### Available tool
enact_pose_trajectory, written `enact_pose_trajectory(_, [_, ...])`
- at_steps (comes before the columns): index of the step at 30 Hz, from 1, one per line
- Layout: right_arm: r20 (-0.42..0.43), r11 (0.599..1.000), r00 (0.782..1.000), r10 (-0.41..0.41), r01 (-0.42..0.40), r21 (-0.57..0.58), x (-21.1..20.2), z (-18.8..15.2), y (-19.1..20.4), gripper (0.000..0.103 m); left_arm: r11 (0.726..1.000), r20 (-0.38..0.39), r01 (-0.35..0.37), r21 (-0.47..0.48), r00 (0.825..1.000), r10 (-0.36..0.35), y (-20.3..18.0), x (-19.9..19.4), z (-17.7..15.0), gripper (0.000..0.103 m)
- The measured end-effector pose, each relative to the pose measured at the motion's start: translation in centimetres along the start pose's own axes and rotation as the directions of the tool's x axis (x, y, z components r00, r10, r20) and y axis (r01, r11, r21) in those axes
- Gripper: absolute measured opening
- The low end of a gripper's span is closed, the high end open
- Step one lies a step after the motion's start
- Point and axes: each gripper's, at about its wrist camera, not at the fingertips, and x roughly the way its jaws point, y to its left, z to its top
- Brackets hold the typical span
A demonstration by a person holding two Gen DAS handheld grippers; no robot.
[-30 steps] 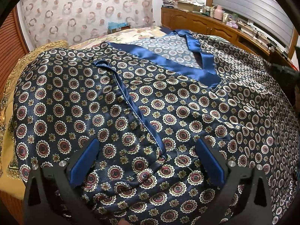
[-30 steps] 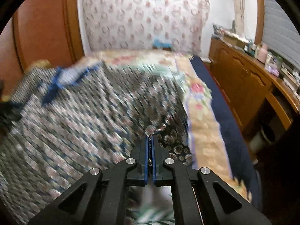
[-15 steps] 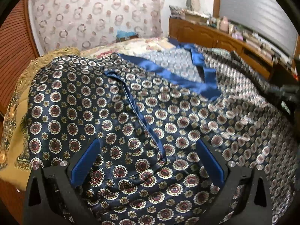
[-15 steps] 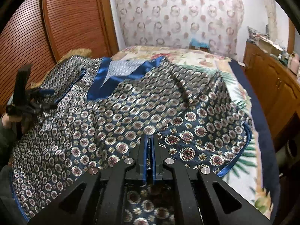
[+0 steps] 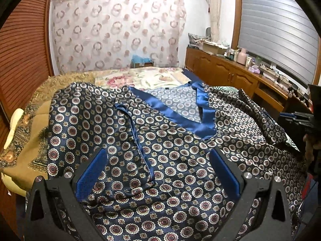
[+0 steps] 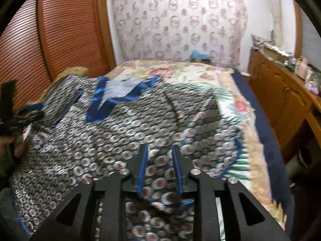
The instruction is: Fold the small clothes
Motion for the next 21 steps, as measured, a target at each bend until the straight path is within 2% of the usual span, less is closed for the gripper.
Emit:
enact_pose_trajectory(2, [-0.005,1.000,1.000,-0.023,0.023,0.015,0.1,0.0,-1.0,0.053,1.000,0.006,-0.009,0.004,1.000,0.009,-0.2,-0.3,0.1,0.103])
enact_pose_trajectory(3, [-0.012,0.999,0.999,-0.040,0.040,0.018,0.2,-0.1,-1.5,0.055,1.000,0.008,-0.008,0.004,1.000,0.008,-0.4,-0.4,0.0,0.103])
enact_pose_trajectory(10, [-0.117,0.986,0.986,-0.116,0.129,0.109,3.8,-0.5,-5.2,0.055,1.000,0.016,0.017,0.012,1.000,-0.017,-1.8,-1.3,-0.2,0.103])
enact_pose_trajectory(14, [-0.155,0.979,0.976,-0.153,0.171,0.108,5.3,-0.1,-6.2,0.055,0.999,0.021,0.031,0.023,0.999,-0.032,-2.6,-1.7,-0.2,0.103])
enact_pose_trajectory(21, [-0.173,0.981,0.971,-0.166,0.181,0.076,6.7,0.6,-5.9,0.055,0.999,0.038,0.022,0.034,0.999,-0.024,-3.0,-2.4,-0.1,0.103])
